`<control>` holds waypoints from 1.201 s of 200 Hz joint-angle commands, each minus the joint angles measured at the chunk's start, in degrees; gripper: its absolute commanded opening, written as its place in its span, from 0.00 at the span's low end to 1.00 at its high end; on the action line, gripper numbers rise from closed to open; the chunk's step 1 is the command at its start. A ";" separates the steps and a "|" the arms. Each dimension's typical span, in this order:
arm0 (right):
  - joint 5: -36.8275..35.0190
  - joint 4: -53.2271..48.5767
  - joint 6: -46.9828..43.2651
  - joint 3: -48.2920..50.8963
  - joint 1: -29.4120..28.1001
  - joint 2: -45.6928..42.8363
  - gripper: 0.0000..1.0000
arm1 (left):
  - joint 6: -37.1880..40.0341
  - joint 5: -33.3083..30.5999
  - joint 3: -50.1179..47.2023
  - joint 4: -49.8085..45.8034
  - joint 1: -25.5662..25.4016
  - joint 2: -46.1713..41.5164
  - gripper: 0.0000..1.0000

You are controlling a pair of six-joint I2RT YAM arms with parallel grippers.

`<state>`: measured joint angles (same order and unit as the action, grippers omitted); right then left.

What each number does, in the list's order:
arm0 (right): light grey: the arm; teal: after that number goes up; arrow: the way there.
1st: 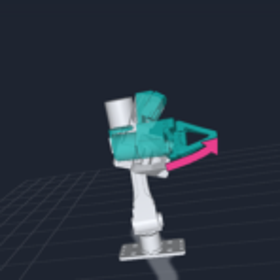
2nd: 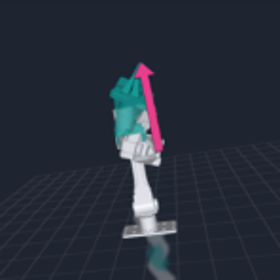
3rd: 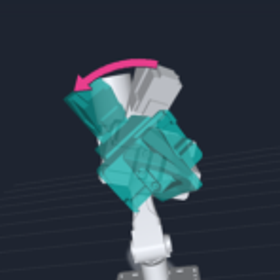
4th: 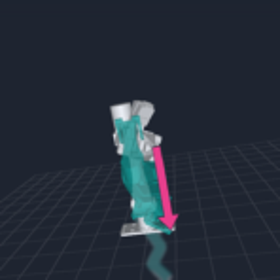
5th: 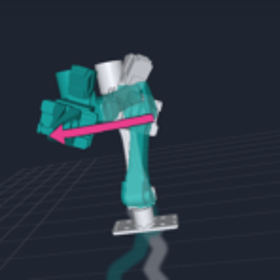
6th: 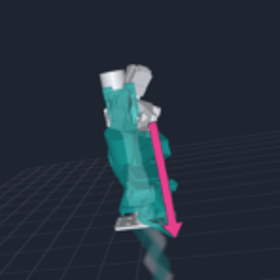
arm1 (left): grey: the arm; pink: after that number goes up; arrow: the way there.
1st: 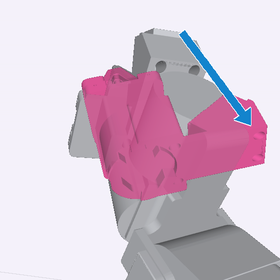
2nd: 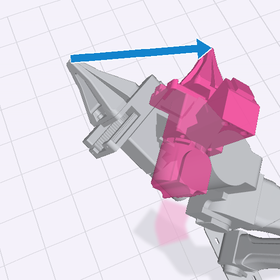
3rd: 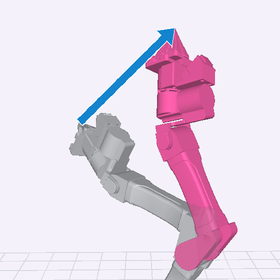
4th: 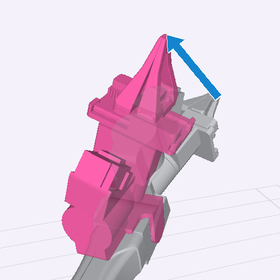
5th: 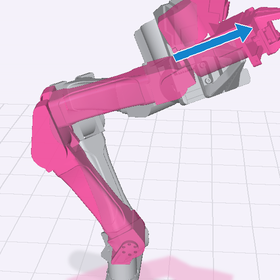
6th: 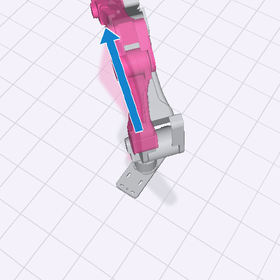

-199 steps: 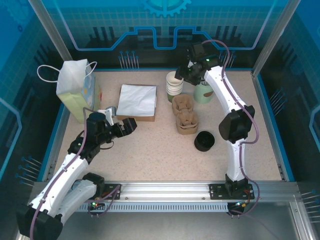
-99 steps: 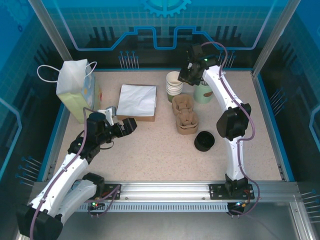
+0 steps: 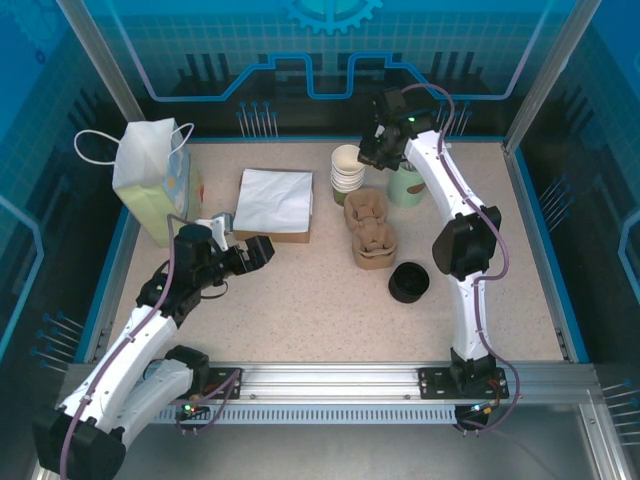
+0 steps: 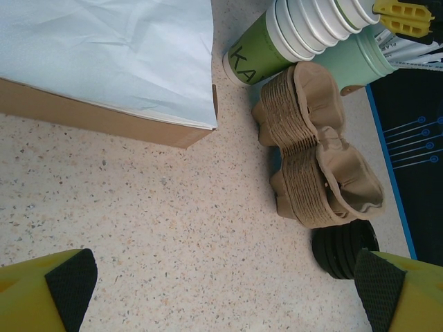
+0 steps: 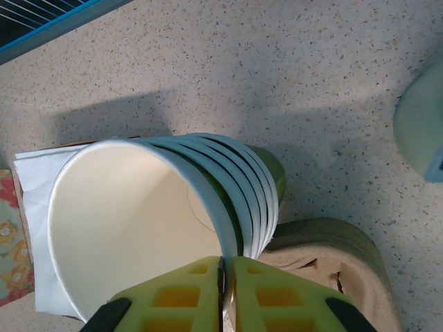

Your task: Pack the takeout coffee

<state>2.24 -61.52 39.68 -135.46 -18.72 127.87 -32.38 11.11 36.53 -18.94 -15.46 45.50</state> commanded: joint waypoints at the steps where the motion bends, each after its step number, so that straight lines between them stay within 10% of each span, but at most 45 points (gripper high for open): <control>1: 1.66 -1.06 0.55 -1.83 0.88 0.58 0.11 | 1.88 -0.76 0.36 0.66 -0.16 0.03 0.99; 240: 7.01 -0.44 -0.19 -4.97 3.07 -7.63 0.07 | -2.41 -1.06 6.08 -2.82 -0.16 0.37 0.99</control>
<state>8.01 -60.55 40.93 -137.69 -16.80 124.27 -33.10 10.70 40.38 -20.25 -15.46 46.09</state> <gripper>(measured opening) 0.072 0.987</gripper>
